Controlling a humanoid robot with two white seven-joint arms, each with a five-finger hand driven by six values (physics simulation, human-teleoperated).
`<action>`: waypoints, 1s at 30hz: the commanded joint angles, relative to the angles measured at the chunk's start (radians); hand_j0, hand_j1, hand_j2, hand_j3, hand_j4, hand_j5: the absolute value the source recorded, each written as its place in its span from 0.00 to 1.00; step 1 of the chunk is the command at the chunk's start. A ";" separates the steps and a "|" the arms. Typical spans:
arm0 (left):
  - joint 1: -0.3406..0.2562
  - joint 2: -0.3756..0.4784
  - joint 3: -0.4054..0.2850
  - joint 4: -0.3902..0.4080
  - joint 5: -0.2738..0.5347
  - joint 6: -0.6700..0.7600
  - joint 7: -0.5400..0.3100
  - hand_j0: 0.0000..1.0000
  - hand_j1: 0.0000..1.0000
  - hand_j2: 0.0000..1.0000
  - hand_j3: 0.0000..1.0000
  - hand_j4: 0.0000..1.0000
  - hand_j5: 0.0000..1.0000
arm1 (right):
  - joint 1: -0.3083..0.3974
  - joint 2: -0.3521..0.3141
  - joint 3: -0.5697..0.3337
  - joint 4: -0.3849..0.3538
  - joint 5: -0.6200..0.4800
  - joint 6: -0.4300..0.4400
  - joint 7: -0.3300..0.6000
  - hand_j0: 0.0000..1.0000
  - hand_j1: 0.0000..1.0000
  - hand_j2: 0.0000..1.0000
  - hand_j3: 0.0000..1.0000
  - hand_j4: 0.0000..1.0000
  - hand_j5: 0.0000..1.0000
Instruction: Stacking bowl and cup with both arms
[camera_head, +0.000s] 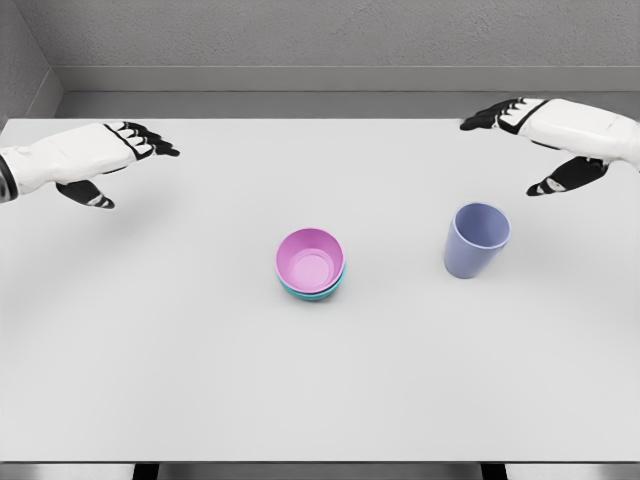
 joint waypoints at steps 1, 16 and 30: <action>0.000 0.004 0.000 0.000 0.007 0.002 0.000 1.00 1.00 1.00 1.00 1.00 1.00 | 0.000 0.003 0.049 0.024 -0.006 0.004 0.003 1.00 1.00 1.00 1.00 1.00 1.00; 0.000 0.004 -0.004 -0.002 0.005 0.002 -0.001 1.00 1.00 1.00 1.00 1.00 1.00 | 0.031 -0.009 0.063 0.012 -0.006 -0.004 0.003 1.00 1.00 1.00 1.00 1.00 1.00; 0.000 0.005 -0.006 -0.009 0.005 0.002 0.000 1.00 1.00 1.00 1.00 1.00 1.00 | 0.017 0.005 0.128 0.076 0.043 0.005 0.003 1.00 1.00 1.00 1.00 1.00 1.00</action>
